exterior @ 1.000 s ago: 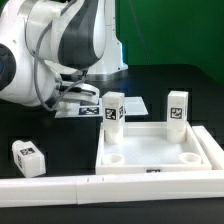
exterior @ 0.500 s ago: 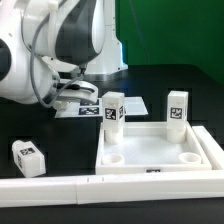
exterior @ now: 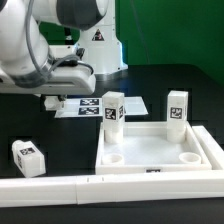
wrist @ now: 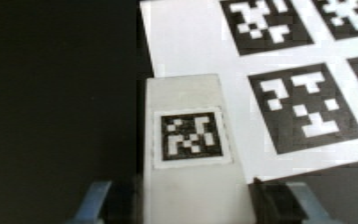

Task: Assemble square table

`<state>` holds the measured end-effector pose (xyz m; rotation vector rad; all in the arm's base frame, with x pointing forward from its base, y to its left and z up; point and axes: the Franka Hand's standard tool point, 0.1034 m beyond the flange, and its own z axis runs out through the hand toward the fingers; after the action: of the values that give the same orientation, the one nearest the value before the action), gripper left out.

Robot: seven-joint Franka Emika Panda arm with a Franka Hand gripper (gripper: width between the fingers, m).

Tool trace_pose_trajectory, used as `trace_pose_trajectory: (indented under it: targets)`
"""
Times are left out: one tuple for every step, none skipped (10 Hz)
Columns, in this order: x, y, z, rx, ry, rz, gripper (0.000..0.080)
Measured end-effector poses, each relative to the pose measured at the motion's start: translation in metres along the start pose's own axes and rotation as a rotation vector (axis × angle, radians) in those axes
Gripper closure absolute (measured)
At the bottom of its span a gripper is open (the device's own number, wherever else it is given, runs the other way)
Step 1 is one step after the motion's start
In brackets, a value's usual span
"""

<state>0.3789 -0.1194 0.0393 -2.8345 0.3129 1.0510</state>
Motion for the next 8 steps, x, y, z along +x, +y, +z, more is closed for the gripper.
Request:
trace_pose_trajectory:
  targets:
    - [0.0,0.0,0.0,0.0,0.017,0.014,0.0518]
    - [-0.004,0.001,0.001,0.007,-0.08,0.141,0.0517]
    - [0.001,-0.002,-0.005,0.0,-0.162,0.226,0.0517]
    - [0.009,-0.007,-0.013,-0.003,-0.189,0.241,0.0517]
    - [0.012,-0.009,-0.016,-0.006,-0.177,0.223,0.0517]
    - [0.01,-0.008,-0.013,-0.005,-0.184,0.226,0.0517]
    - [0.01,-0.008,-0.013,-0.006,-0.185,0.226,0.0517]
    - [0.01,-0.008,-0.012,-0.006,-0.186,0.226,0.0517]
